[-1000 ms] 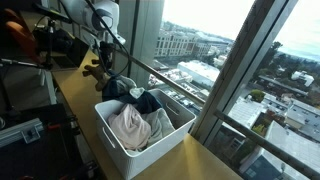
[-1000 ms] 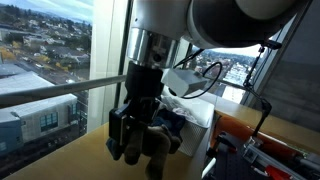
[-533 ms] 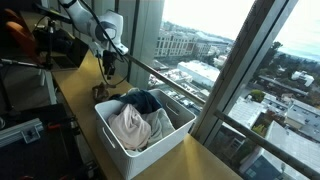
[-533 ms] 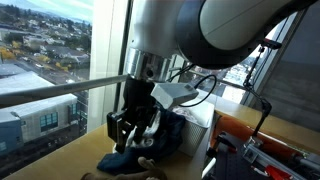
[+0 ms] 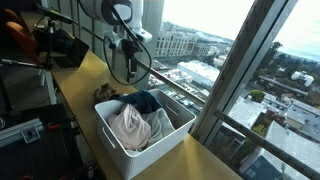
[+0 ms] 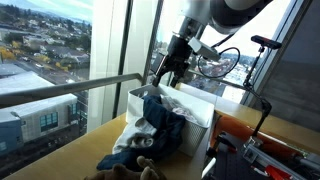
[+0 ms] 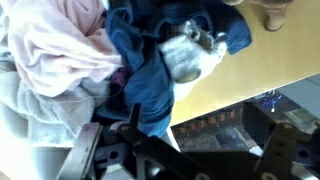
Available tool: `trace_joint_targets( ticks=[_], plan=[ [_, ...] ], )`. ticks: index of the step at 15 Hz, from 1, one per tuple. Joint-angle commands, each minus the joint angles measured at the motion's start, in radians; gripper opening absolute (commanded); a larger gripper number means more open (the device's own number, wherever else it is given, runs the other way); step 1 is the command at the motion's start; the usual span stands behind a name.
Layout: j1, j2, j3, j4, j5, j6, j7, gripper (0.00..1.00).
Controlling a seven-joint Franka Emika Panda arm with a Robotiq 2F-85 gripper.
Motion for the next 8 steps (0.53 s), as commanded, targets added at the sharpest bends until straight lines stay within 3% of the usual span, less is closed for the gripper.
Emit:
trace_joint_targets(
  ticks=[1, 4, 8],
  plan=[
    [-0.066, -0.003, -0.067, -0.061, -0.099, 0.112, -0.011, 1.00],
    [-0.093, 0.099, -0.109, -0.019, -0.165, 0.182, 0.021, 1.00],
    [-0.073, 0.278, -0.161, 0.040, -0.188, 0.253, 0.056, 1.00]
  ],
)
